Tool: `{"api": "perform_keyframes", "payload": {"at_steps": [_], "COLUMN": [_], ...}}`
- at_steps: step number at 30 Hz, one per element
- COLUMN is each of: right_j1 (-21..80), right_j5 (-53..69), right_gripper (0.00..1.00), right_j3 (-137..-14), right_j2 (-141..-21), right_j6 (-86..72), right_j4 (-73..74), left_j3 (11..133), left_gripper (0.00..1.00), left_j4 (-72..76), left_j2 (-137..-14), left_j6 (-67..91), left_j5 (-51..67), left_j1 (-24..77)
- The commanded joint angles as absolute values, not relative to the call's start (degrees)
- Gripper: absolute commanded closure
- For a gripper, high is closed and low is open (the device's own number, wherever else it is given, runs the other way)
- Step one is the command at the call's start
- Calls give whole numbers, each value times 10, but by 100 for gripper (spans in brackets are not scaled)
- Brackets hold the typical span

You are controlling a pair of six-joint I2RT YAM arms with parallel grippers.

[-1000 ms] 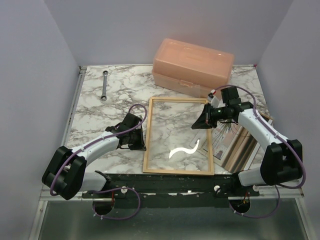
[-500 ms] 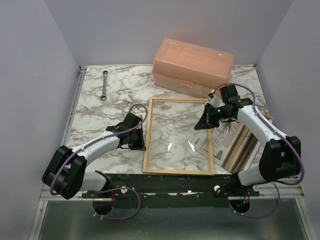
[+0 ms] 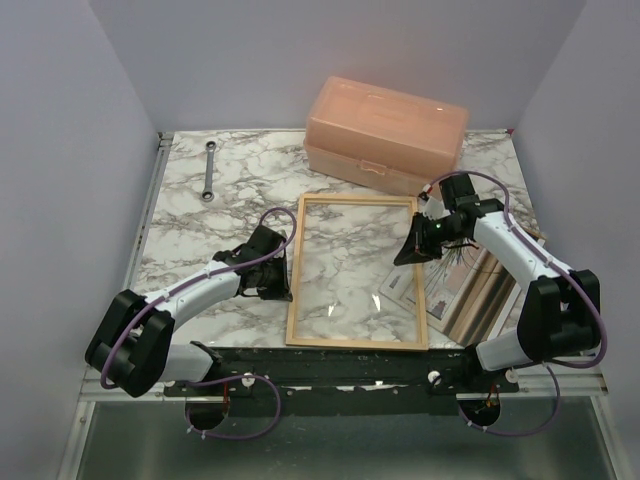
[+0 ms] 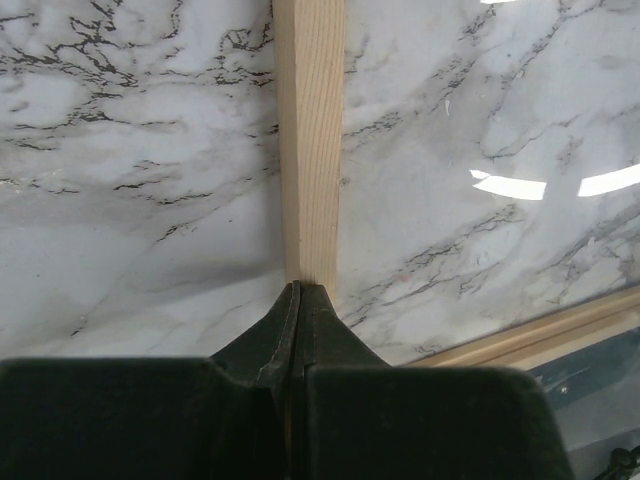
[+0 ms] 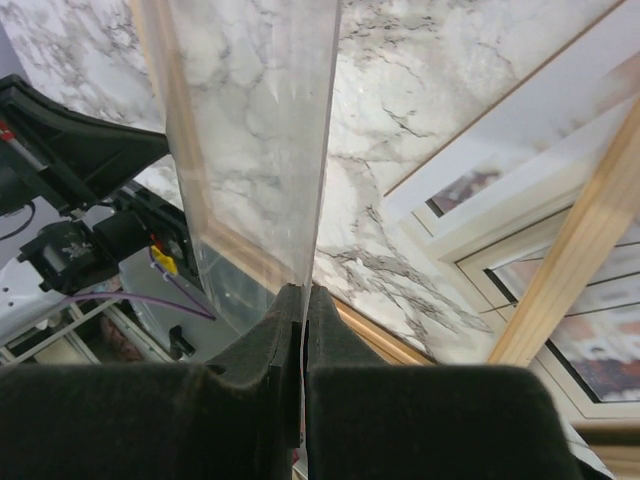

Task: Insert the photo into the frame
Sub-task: Place the photo frame item in the photo frame.

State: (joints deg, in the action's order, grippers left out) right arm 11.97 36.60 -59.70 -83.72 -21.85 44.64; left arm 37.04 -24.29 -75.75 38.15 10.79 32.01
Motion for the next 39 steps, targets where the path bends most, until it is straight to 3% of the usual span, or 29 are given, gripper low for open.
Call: {"api": "perform_keyframes", "payload": {"at_steps": [1,25,30,39], "right_j1": [133,134,138,155], "right_j5": [364,348,324,270], "right_gripper": [100,85,59,33], "right_j3": [-609,-573,-572,-577], "right_j2": [-846,-861,-855,-851], "right_j6": [-209,-217,-216,-234], "right_j4": [458,373,371,374], "left_j3": [340,340,341,342], "left_gripper": [100,100,100,100], "left_j4": [-278,-276,-275,-275], "left_j2": [-798,-804,-805,-808], "left_j6": [367,367,366,364], "left_j5": [66,61,61,61], "left_j1": [337,342,343,345]}}
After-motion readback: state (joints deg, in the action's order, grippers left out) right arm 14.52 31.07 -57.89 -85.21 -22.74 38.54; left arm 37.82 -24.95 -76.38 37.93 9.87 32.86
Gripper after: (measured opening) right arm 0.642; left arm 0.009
